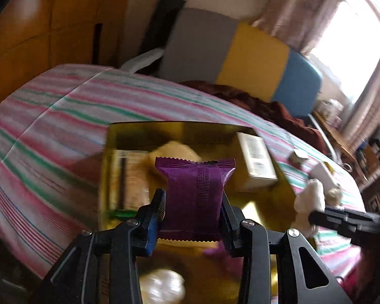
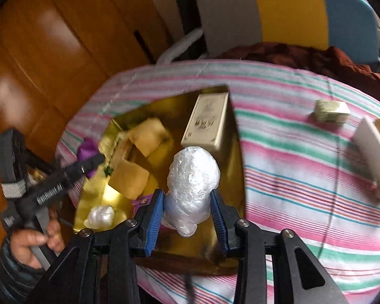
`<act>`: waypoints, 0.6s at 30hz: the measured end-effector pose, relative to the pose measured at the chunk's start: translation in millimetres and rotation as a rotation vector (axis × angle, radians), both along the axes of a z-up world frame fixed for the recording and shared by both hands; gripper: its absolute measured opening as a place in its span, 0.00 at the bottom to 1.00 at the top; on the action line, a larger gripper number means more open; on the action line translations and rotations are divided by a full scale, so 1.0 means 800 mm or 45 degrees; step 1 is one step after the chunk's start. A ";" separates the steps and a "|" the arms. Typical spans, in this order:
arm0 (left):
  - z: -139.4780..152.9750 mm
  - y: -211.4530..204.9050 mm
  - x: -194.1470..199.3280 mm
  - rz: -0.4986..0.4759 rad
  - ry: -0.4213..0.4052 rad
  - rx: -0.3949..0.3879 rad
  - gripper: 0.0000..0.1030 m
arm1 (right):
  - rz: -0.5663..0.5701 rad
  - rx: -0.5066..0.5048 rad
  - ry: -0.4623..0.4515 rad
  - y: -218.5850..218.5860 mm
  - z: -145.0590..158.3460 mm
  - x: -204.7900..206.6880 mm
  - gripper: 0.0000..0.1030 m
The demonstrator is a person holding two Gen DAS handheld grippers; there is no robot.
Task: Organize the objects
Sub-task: 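Carry both items over the gold tray and open both grippers to drop them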
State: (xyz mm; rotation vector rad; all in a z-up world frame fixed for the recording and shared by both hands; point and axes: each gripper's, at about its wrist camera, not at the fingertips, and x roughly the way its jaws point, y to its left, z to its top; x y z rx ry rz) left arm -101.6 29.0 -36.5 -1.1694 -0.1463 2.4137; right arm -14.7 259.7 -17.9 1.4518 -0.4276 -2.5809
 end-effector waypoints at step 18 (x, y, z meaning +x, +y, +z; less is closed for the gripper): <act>-0.038 -0.016 -0.072 0.097 -0.041 -0.144 0.43 | 0.104 0.124 -0.118 -0.050 -0.049 -0.057 0.41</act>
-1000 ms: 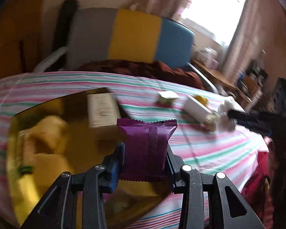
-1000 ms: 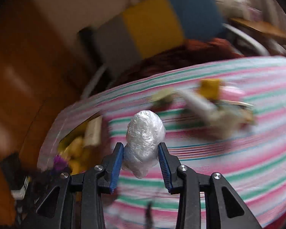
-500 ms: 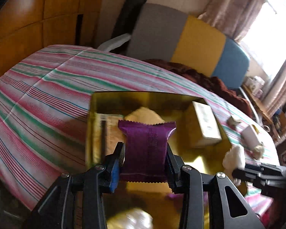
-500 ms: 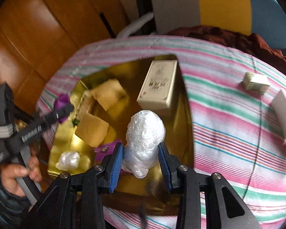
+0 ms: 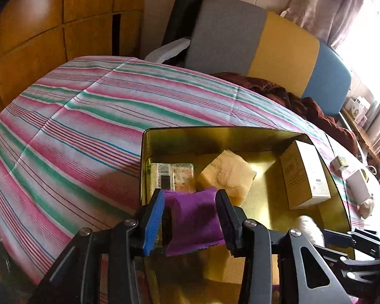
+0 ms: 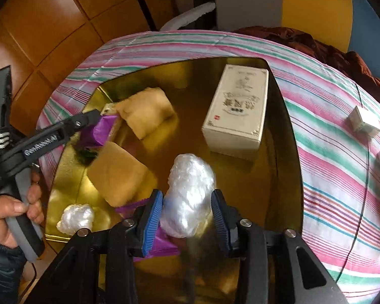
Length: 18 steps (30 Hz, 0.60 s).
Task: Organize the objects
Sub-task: 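Carry both items over the gold tray and open both grippers to drop them, then move both open grippers from the tray back toward the item pile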
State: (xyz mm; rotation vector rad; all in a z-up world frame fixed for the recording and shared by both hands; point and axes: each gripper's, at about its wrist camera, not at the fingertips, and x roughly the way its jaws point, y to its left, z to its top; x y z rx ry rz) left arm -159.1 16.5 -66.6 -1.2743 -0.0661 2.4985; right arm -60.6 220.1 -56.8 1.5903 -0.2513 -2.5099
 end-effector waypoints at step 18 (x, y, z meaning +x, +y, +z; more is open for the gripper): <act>0.070 0.013 0.097 -0.026 0.284 -0.021 0.73 | -0.050 0.140 0.210 -0.016 0.054 0.049 0.47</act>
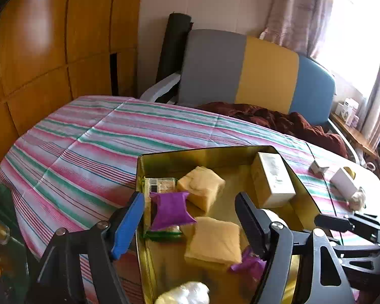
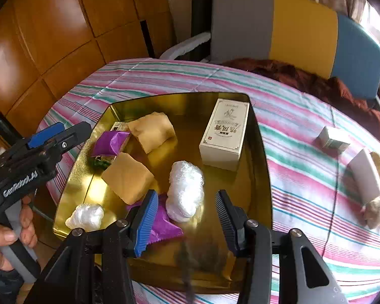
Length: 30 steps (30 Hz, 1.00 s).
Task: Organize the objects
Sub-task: 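Move both open grippers from the tray back toward the item pile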
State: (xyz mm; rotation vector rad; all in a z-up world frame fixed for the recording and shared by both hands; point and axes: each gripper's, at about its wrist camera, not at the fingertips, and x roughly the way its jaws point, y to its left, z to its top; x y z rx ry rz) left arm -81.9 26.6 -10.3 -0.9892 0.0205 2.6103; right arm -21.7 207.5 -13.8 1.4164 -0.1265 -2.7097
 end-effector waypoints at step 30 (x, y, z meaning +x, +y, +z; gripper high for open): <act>0.004 0.088 0.077 -0.260 0.052 -0.126 0.78 | -0.283 0.065 0.101 0.122 0.019 0.056 0.65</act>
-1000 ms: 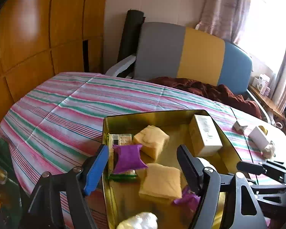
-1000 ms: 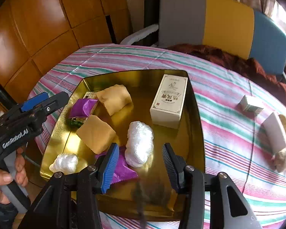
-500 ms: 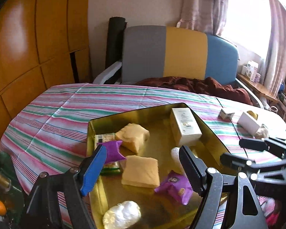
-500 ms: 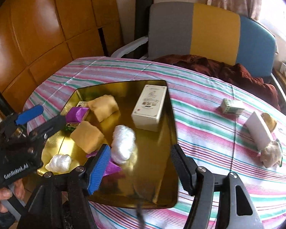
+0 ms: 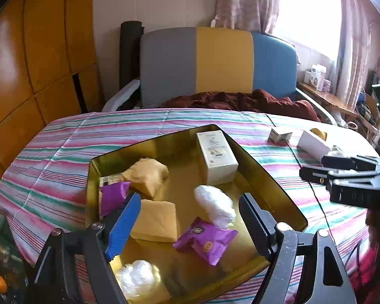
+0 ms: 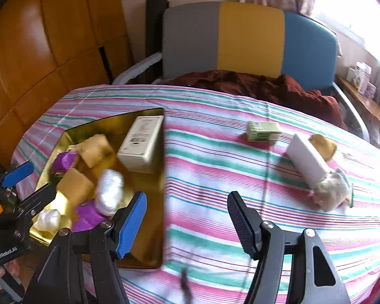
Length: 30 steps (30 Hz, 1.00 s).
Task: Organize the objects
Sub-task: 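Move both open grippers from the tray back toward the item pile, then grasp the white foam block with the left gripper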
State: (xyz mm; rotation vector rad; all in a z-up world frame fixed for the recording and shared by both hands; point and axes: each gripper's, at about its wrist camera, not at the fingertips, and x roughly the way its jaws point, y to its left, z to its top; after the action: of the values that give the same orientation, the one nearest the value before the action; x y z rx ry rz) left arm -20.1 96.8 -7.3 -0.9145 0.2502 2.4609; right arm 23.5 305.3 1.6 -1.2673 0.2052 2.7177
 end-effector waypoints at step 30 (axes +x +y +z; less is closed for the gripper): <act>-0.011 0.107 0.028 -0.281 -0.060 -0.093 0.83 | -1.029 -0.395 0.166 0.360 -0.027 0.128 0.82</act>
State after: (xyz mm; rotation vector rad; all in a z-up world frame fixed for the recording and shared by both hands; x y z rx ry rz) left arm 2.1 182.3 -16.2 -0.9220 0.4043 2.2378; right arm 126.2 593.3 -20.3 -0.7985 0.9490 2.0930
